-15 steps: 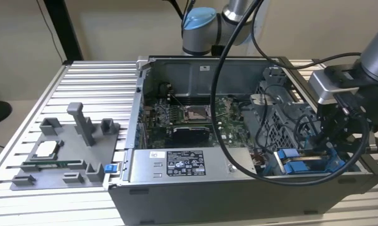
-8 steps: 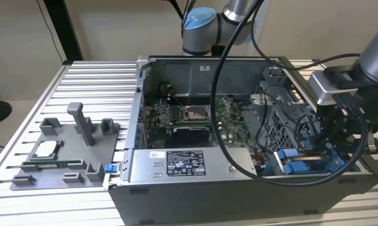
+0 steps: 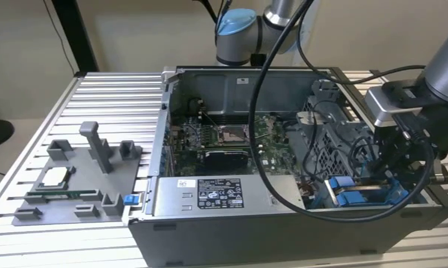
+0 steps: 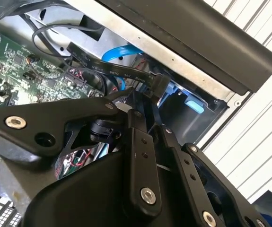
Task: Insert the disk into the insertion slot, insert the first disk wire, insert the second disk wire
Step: 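Insert the first disk wire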
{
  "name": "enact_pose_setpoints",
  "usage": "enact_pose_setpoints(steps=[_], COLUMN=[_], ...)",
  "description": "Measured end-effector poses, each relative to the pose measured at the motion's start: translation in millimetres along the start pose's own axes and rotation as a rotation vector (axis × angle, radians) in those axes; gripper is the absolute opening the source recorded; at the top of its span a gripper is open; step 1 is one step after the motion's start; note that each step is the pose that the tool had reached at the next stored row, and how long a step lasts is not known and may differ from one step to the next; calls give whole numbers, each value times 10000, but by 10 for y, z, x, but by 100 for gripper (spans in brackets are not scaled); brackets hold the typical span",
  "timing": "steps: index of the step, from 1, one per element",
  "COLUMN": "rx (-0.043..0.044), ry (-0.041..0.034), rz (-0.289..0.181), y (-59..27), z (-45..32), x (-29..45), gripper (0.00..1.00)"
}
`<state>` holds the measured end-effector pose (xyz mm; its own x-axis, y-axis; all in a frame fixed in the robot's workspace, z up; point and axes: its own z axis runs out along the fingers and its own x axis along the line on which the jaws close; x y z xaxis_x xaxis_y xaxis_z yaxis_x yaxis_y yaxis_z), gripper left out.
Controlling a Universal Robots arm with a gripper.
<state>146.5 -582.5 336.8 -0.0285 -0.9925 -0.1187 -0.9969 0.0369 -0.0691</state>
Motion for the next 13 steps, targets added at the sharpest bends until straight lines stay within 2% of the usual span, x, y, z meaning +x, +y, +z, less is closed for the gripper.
enact_pose_setpoints(steps=[4,6,13], rx=[9,12,10], ry=[22,8,4], rz=[70,99,102], y=[5,7,7], z=[59,91,94], x=[8,11,12], gripper=[0,0,0])
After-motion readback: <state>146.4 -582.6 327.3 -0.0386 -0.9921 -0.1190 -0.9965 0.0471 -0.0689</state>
